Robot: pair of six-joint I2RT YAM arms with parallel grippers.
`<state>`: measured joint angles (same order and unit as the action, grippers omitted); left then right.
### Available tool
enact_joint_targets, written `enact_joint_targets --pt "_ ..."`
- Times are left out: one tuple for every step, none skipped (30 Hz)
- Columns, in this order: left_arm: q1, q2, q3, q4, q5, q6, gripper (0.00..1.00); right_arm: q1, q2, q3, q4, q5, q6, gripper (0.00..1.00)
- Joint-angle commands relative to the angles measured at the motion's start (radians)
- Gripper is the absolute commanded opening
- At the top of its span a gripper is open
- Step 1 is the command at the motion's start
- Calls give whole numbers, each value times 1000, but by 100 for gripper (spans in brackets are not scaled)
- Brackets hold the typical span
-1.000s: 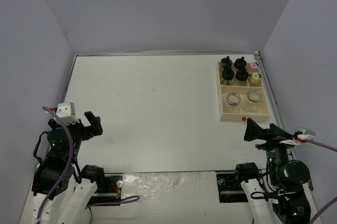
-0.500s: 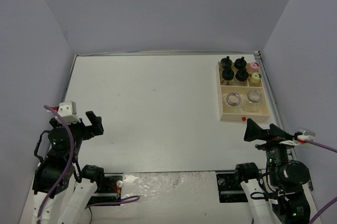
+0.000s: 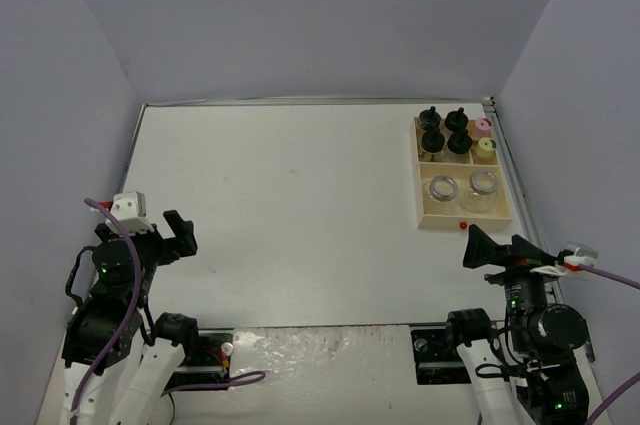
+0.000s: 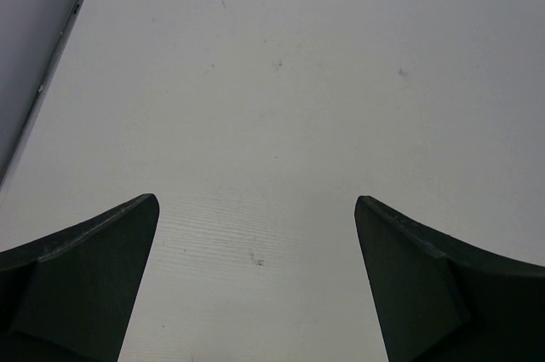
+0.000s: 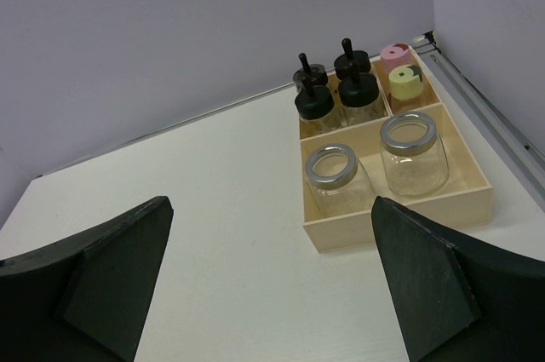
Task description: Organize the condiment bottles
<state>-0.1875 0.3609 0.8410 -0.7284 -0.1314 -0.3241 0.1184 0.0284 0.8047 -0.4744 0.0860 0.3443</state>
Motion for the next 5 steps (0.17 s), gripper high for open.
enact_joint_targets --pt "6 31 13 70 8 -7 97 -3 7 -3 95 -2 10 100" --pt "6 31 13 70 8 -7 97 -3 6 -3 95 -2 10 100" --pt "6 30 13 71 7 -7 97 -3 5 -4 95 -2 10 100" --pt "6 29 13 72 7 -7 97 -3 5 -4 95 -2 10 100" --pt "6 29 13 71 7 -7 97 -3 5 -3 96 -2 9 100"
